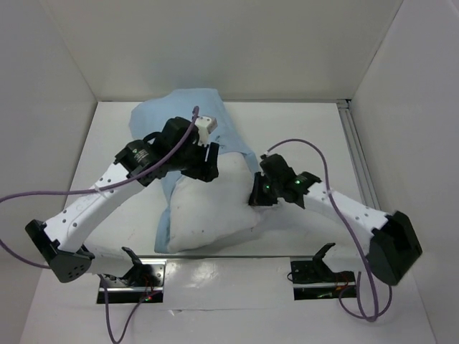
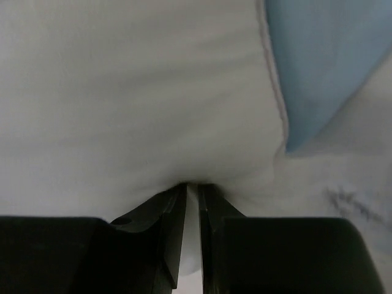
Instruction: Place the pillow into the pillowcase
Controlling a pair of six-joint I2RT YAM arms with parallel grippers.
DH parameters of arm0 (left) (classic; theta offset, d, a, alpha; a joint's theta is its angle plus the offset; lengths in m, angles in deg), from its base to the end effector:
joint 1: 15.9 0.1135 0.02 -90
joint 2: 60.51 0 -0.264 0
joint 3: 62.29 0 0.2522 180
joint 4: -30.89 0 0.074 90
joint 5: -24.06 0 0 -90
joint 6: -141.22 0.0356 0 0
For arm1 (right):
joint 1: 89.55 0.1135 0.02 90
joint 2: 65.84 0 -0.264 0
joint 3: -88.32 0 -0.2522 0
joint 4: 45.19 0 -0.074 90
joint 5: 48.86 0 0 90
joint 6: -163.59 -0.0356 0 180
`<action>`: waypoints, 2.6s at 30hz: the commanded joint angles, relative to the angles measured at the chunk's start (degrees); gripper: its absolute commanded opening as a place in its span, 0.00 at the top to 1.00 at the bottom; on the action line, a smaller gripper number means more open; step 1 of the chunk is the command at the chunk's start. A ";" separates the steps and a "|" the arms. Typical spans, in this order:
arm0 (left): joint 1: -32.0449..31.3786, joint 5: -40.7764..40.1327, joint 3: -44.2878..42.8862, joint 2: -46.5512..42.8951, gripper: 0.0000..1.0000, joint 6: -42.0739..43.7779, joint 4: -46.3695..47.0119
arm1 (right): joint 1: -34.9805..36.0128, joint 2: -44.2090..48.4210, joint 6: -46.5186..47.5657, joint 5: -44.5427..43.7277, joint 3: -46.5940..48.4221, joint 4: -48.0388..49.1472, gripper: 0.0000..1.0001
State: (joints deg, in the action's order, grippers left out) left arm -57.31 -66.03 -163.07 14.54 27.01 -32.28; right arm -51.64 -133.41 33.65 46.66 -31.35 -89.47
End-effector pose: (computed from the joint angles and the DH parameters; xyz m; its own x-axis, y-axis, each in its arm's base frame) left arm 0.1996 -0.1760 0.4114 -0.6867 0.0588 -0.7245 0.4154 0.8497 -0.3247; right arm 0.1853 0.1487 0.2401 -0.8965 0.1118 -0.4287 -0.1086 0.8827 0.4572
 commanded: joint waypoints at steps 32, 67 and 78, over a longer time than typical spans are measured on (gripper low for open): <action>3.69 -14.23 6.08 14.35 1.00 -5.86 2.56 | -9.88 -25.58 13.04 9.51 13.90 16.28 0.06; 13.81 -19.20 -30.18 29.08 1.00 -8.57 -6.82 | 4.07 -14.45 14.37 7.05 37.00 5.93 1.00; 11.35 -26.27 -31.20 39.74 1.00 -20.34 -3.43 | 15.00 4.71 4.96 -1.01 25.59 -10.24 1.00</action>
State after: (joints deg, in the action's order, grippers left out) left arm -46.71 -85.97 -198.26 49.24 13.57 -48.98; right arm -38.28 -132.12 42.70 44.06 -4.99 -92.84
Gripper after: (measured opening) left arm 0.038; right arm 0.009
